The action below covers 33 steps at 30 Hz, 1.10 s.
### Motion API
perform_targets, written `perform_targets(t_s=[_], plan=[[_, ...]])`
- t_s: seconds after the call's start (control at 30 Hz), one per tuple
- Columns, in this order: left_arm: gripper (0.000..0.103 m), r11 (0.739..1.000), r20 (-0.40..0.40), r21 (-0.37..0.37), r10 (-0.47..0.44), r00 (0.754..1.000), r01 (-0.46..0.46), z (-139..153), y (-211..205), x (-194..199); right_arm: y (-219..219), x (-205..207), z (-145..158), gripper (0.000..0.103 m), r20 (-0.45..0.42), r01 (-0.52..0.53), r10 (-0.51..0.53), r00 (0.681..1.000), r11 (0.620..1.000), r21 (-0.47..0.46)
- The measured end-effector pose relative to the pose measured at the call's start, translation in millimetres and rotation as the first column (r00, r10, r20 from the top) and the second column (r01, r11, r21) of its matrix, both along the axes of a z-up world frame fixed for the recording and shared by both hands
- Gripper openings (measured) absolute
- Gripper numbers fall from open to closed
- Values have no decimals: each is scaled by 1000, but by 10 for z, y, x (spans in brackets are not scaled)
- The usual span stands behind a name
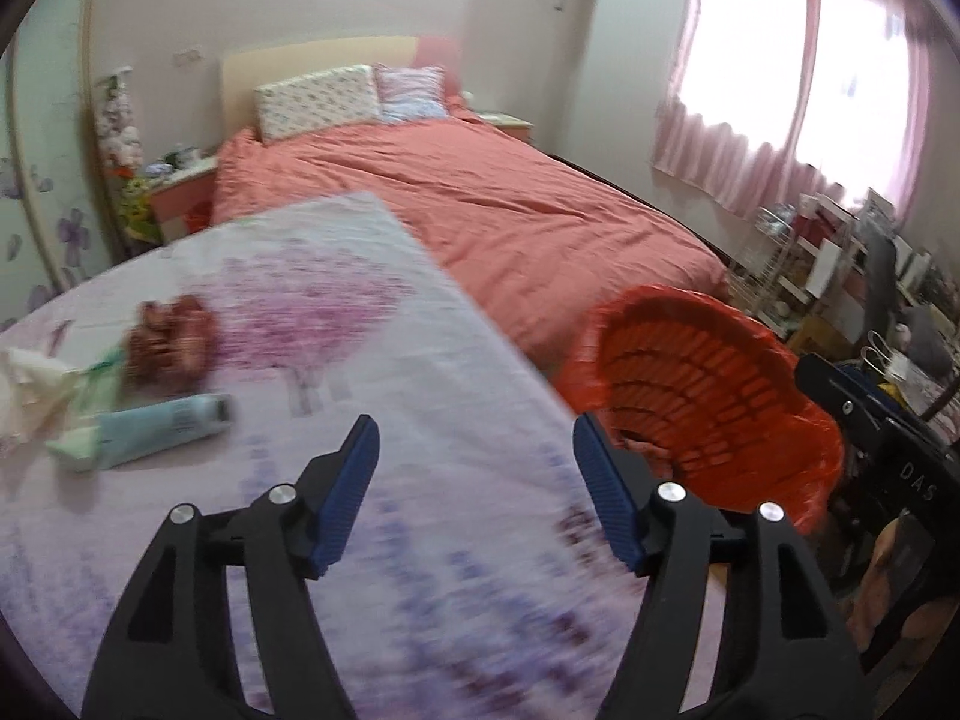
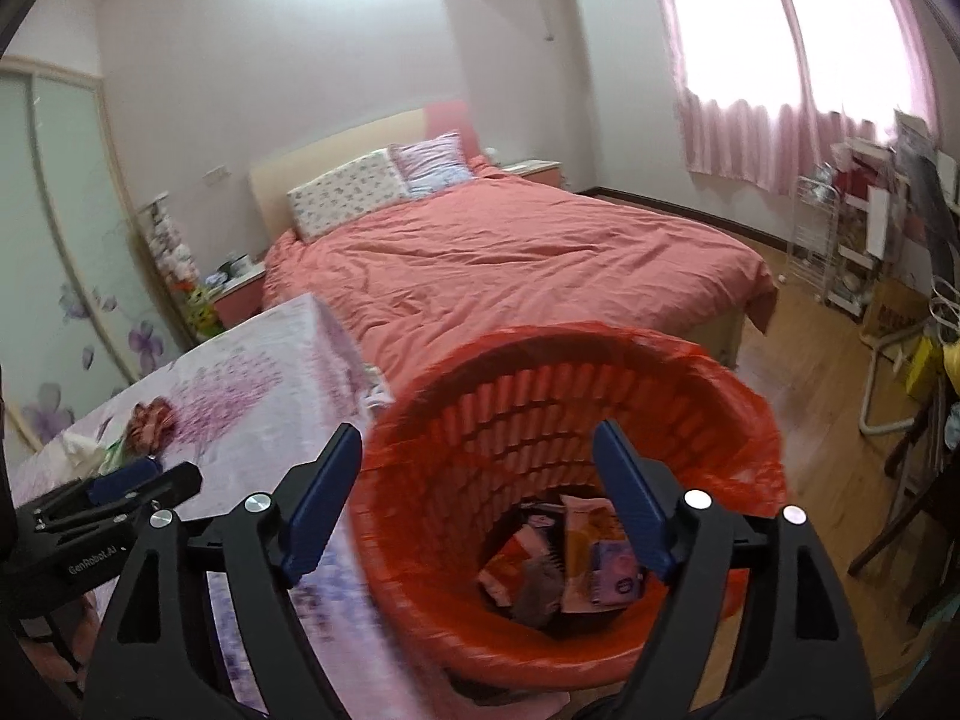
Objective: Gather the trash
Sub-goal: 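Open left tool over basket while right tool opens to drop tissue pack, then grasp the light blue tube with the right tool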
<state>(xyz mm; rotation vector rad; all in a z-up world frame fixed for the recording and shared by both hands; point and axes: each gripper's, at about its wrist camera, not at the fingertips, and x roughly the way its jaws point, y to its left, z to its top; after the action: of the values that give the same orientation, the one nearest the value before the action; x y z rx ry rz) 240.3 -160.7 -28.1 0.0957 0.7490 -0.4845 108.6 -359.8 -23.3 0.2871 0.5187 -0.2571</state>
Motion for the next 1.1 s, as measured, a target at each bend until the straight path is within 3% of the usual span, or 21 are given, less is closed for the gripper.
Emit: perform_targets(t_s=[0.1,0.3,0.63,0.77,0.9,1.1], plan=[[72,998,18,4,68,997,-69,43,392,0,279,67,48,87,-2,-56,56,998,998,-31],[75,973,30,28,229,973,-230,46,1211,83,839,254,89,88,-30,-183,182,983,981,-62],[76,877,27,68,475,880,-476,-93,2505,220,1703,738,-120,87,-140,-367,357,924,928,-57],[76,847,26,76,525,851,-526,-135,2783,235,2001,1034,-231,86,-183,-416,402,897,908,-45],[76,826,10,74,560,828,-559,-194,3007,275,2187,1319,-293,76,-200,-442,430,881,897,-18],[76,816,-20,66,576,817,-574,-296,3136,317,2320,1684,-331,71,-211,-475,477,853,878,66]])
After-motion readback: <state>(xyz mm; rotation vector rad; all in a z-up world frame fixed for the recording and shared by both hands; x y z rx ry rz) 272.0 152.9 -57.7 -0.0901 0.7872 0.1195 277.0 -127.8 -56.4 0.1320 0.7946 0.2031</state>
